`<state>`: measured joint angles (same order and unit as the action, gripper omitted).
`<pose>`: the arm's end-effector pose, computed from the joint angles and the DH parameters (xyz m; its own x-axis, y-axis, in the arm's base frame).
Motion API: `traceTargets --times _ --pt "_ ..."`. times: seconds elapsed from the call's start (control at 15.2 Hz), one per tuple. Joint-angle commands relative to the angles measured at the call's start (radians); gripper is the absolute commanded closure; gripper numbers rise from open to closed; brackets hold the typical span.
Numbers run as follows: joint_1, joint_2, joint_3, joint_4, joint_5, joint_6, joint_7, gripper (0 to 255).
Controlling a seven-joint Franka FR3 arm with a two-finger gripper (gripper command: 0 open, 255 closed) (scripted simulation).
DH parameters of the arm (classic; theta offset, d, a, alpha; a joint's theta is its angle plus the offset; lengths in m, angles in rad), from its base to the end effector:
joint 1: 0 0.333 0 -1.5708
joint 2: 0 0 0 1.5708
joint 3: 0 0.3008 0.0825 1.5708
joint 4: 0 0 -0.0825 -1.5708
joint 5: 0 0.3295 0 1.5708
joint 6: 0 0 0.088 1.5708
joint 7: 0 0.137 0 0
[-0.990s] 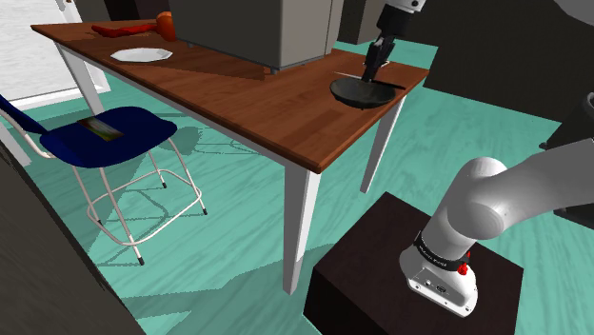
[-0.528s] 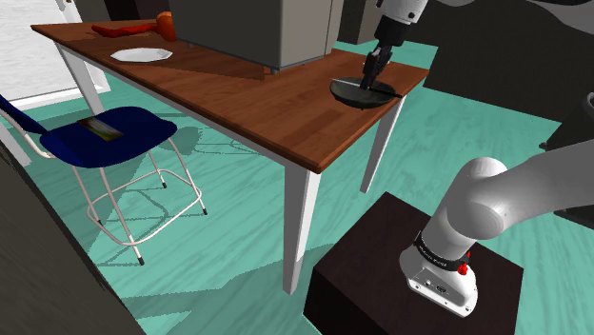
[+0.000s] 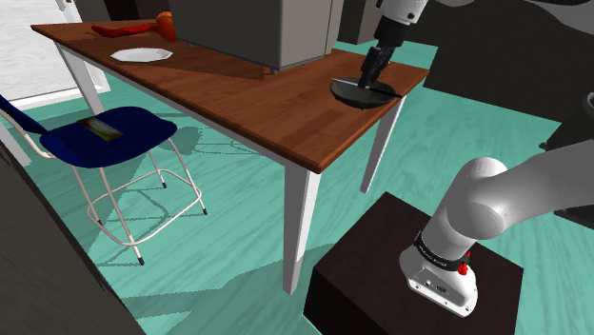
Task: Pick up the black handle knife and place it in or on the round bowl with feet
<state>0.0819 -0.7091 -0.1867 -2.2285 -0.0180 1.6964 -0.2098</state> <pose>0.3020 -0.0519 0.5902 0.9741 0.1309 0.1844 0.1452 -0.9872 -0.0660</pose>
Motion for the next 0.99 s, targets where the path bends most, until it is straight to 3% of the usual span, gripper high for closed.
traceTargets --times 0.0,0.13,0.4,0.92 --pt "0.000 0.000 0.000 0.000 0.000 0.000 0.000 0" --pt "0.000 -0.001 0.000 -0.002 0.000 0.000 0.000 0" --pt "0.003 0.021 -0.001 0.145 0.003 -0.124 -0.002 0" --pt "0.003 0.021 -0.001 0.144 0.003 -0.123 -0.002 0"
